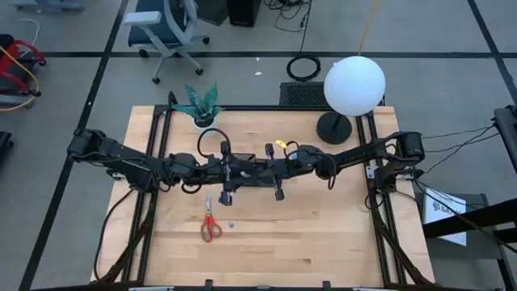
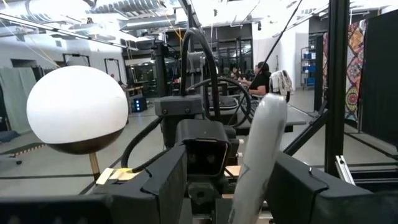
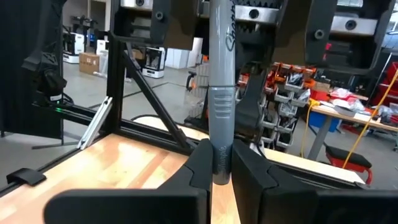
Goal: Pick and place office supplies into organizer
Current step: Put the gray marker into the black desk organizer
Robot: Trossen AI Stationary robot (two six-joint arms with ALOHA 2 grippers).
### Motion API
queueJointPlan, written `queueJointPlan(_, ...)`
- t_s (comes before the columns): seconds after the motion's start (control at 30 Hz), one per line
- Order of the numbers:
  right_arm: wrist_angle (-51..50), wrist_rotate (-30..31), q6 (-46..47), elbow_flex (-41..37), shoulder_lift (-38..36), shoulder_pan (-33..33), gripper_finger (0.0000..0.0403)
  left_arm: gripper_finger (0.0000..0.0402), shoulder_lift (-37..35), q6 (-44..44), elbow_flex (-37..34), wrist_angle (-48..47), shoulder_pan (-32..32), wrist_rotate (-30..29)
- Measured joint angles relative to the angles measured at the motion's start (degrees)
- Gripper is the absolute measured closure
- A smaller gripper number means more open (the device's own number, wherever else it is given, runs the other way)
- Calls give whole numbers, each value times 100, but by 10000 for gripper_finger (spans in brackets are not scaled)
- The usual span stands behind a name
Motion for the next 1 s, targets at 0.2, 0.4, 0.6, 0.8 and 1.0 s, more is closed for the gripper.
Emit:
queueJointPlan(0.2, -127, 454, -84, 0, -2, 34, 377, 225, 0, -11, 0, -35, 0, -1)
queueJointPlan(0.4, -174, 901, -366, 0, -4, 150, 377, 288, 0, -11, 0, -47, 0, 1)
queueJointPlan(0.6, -63, 924, -444, 0, -7, 212, 377, 349, 0, 86, 0, -89, 0, 7)
queueJointPlan(0.8, -88, 896, -447, 0, -7, 216, 359, 370, 0, 268, 2, -129, -31, -4)
queueJointPlan(1.0, -499, 1035, -754, -2, -303, 221, 281, 370, -59, 153, 2, -121, -123, -24)
